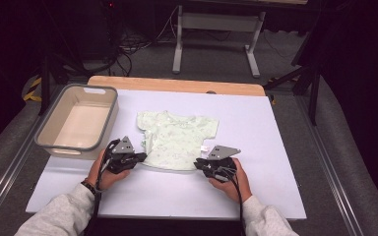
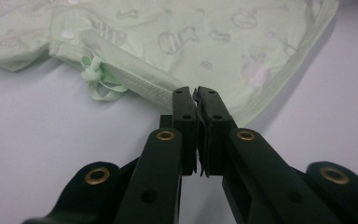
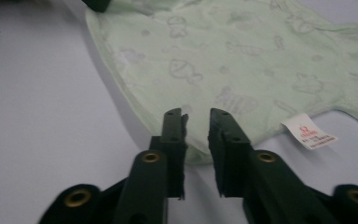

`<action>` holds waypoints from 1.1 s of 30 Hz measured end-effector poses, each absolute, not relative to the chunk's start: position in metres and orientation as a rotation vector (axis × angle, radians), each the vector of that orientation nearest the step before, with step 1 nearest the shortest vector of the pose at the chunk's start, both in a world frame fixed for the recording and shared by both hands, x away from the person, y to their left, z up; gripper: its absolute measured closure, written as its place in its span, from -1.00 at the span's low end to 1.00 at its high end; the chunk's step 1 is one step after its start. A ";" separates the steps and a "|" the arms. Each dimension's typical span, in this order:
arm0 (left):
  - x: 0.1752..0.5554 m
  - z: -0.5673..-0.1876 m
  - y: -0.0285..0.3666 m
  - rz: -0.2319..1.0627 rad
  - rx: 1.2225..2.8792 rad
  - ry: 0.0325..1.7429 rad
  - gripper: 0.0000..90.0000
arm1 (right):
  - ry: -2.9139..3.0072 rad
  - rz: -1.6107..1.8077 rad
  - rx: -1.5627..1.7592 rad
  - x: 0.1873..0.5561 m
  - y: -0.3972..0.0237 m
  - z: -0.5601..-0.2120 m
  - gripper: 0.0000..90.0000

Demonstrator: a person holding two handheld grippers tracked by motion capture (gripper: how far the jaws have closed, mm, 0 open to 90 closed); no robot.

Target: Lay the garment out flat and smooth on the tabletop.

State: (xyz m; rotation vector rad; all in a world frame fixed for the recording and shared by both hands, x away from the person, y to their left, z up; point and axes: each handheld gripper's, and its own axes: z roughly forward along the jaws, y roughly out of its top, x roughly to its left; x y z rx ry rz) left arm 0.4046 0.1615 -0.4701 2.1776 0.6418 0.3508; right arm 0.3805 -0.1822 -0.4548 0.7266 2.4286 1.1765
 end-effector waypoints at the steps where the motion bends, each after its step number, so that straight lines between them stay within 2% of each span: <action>1: 0.403 -0.472 0.161 0.353 2.185 0.638 0.91 | 2.442 1.209 0.700 0.379 -0.179 -0.456 0.46; 3: 0.403 -0.473 0.160 0.363 2.199 0.628 0.90 | 2.453 1.207 0.690 0.379 -0.177 -0.457 0.39; 5: 0.402 -0.475 0.159 0.364 2.205 0.625 0.88 | 2.489 1.176 0.672 0.381 -0.173 -0.463 0.25; 7: 0.402 -0.478 0.158 0.356 2.212 0.628 0.84 | 2.504 1.152 0.691 0.384 -0.171 -0.468 0.27; 10: 0.404 -0.478 0.160 0.340 2.199 0.641 0.85 | 2.521 1.124 0.672 0.384 -0.168 -0.469 0.50; 13: 0.404 -0.477 0.160 0.362 2.205 0.635 0.92 | 2.529 1.128 0.673 0.384 -0.168 -0.469 0.89; 15: 0.403 -0.474 0.161 0.370 2.197 0.637 0.93 | 2.526 1.117 0.663 0.384 -0.168 -0.468 0.98; 23: 0.400 -0.465 0.167 0.366 2.149 0.637 0.93 | 2.503 1.152 0.654 0.380 -0.173 -0.458 0.99; 33: 0.383 -0.473 0.165 0.345 2.143 0.634 0.92 | 2.503 1.147 0.683 0.369 -0.179 -0.457 0.97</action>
